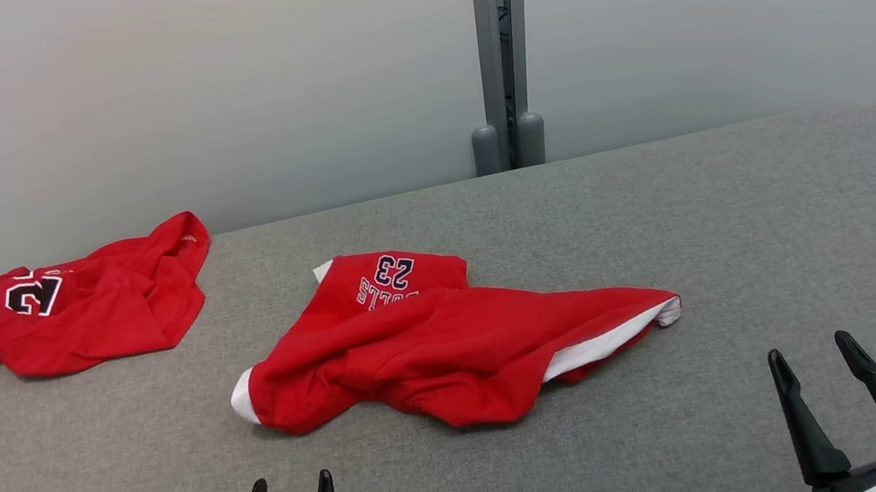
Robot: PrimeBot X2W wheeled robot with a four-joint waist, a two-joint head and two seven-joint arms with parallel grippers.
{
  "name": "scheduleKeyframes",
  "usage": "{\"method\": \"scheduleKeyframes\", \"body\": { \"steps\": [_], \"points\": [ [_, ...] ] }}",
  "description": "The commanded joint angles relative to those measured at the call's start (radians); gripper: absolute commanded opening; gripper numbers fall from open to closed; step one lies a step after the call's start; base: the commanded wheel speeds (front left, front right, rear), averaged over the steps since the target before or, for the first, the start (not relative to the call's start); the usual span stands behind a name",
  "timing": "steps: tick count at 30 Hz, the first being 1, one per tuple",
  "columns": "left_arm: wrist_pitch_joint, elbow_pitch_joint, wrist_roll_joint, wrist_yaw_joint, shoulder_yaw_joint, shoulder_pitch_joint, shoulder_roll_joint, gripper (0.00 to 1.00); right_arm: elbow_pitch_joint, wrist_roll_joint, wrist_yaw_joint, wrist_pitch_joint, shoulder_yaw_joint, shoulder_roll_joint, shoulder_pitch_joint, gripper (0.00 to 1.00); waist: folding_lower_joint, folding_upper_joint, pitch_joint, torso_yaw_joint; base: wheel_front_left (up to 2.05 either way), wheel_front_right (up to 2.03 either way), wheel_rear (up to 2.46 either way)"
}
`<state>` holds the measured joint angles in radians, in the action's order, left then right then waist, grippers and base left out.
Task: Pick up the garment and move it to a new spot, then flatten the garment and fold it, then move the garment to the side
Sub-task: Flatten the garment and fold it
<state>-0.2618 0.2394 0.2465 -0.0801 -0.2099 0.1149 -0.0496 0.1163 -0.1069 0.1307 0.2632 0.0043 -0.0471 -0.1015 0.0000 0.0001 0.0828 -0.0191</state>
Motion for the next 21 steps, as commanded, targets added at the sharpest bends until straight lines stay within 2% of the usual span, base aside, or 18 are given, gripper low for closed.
{"method": "scheduleKeyframes", "body": {
  "steps": [1, 9, 13, 18, 21],
  "points": [
    [-0.005, 0.004, -0.001, 0.002, -0.001, -0.007, -0.002, 1.0, 0.001, -0.001, 0.0, 0.003, -0.003, -0.006, 0.001, 1.0, 0.0, -0.0001, -0.002, -0.002, 0.0, 0.0, 0.0],
    [-0.005, 0.017, -0.004, 0.002, -0.003, -0.025, -0.002, 1.0, 0.0, 0.002, 0.0, 0.003, -0.003, -0.006, 0.005, 1.0, 0.0, -0.0001, -0.016, -0.013, 0.0, 0.0, 0.0],
    [-0.005, 0.043, -0.018, 0.018, -0.02, -0.045, -0.002, 1.0, -0.002, 0.005, 0.0, 0.003, -0.002, -0.006, 0.011, 1.0, 0.0, -0.0001, -0.031, -0.022, 0.0, 0.0, 0.0],
    [0.0, 0.165, -0.042, 0.059, -0.101, -0.112, -0.003, 1.0, 0.0, 0.009, 0.0, 0.003, 0.009, -0.006, 0.029, 1.0, 0.0, -0.0001, -0.062, -0.043, 0.0, 0.0, 0.0],
    [0.009, 0.253, -0.018, 0.074, -0.154, -0.179, -0.003, 1.0, 0.003, 0.009, 0.0, 0.003, 0.016, -0.006, 0.039, 1.0, 0.0, -0.0001, -0.086, -0.066, 0.0, 0.0, 0.0]
  ]
}}
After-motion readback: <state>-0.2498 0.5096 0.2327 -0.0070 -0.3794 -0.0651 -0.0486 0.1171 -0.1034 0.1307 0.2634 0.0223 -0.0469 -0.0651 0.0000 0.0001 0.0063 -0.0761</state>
